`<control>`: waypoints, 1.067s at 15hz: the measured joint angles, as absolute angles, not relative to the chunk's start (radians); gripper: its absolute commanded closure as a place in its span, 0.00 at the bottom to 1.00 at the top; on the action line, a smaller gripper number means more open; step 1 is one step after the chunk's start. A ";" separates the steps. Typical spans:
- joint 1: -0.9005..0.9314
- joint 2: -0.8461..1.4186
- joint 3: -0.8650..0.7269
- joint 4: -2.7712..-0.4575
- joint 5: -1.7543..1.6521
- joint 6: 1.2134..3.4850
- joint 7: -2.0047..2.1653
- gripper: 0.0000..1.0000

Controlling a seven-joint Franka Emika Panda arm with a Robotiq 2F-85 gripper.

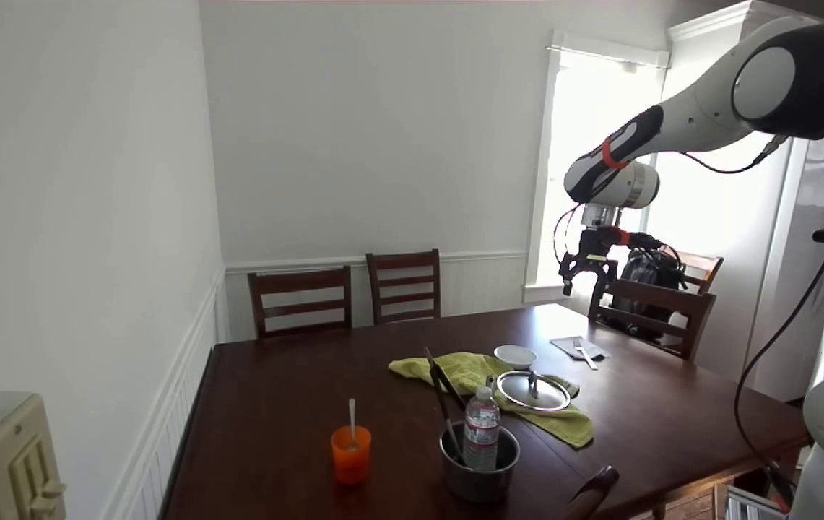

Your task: Move the white bowl to the left

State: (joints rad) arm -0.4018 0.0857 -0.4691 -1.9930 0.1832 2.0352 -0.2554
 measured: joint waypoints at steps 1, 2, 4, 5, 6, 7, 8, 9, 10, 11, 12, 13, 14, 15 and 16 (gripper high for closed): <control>-0.402 0.092 -0.467 -1.983 0.191 2.028 -0.255 0.00; -0.402 0.094 -0.463 -1.982 0.191 2.028 -0.255 0.00; -0.407 0.104 -0.459 -1.971 0.205 2.016 -0.255 0.00; -0.420 0.122 -0.459 -1.942 0.234 1.985 -0.257 0.00; -0.441 0.151 -0.460 -1.899 0.274 1.940 -0.260 0.00; -0.471 0.188 -0.460 -1.847 0.320 1.883 -0.268 0.00; -0.501 0.227 -0.460 -1.798 0.359 1.828 -0.275 0.00; -0.532 0.270 -0.457 -1.748 0.392 1.768 -0.283 0.00; -0.558 0.313 -0.453 -1.700 0.408 1.710 -0.288 0.00; -0.583 0.358 -0.445 -1.652 0.410 1.668 -0.287 0.00; -0.604 0.403 -0.437 -1.607 0.408 1.644 -0.283 0.00; -0.620 0.447 -0.428 -1.561 0.401 1.640 -0.271 0.00; -0.634 0.490 -0.419 -1.514 0.397 1.641 -0.255 0.00; -0.646 0.530 -0.408 -1.467 0.396 1.651 -0.235 0.00; -0.659 0.567 -0.396 -1.418 0.396 1.663 -0.217 0.00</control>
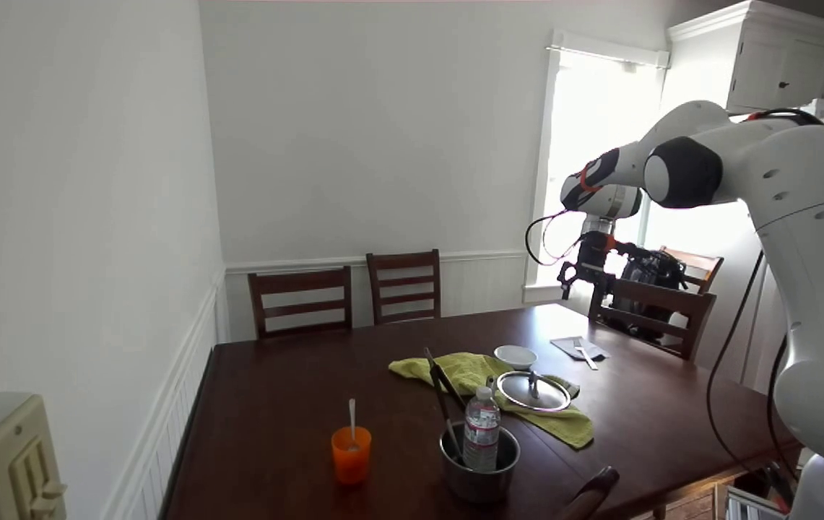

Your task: Move the white bowl to the left

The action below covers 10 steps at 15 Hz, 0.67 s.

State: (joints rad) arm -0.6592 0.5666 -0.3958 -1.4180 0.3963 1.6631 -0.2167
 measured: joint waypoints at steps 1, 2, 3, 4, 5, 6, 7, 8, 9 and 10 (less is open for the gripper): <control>-0.672 0.597 -0.383 -1.371 0.396 1.681 -0.200 0.00; -0.685 0.623 -0.370 -1.322 0.396 1.709 -0.179 0.00; -0.698 0.643 -0.361 -1.275 0.396 1.742 -0.157 0.00; -0.711 0.659 -0.354 -1.233 0.396 1.761 -0.141 0.00; -0.720 0.668 -0.350 -1.205 0.396 1.762 -0.134 0.00; -0.726 0.673 -0.348 -1.190 0.396 1.762 -0.130 0.00; -0.729 0.676 -0.347 -1.183 0.396 1.762 -0.129 0.00; -0.730 0.678 -0.347 -1.180 0.396 1.762 -0.128 0.00; -0.730 0.679 -0.346 -1.179 0.396 1.762 -0.127 0.00; -0.730 0.680 -0.345 -1.178 0.396 1.762 -0.127 0.00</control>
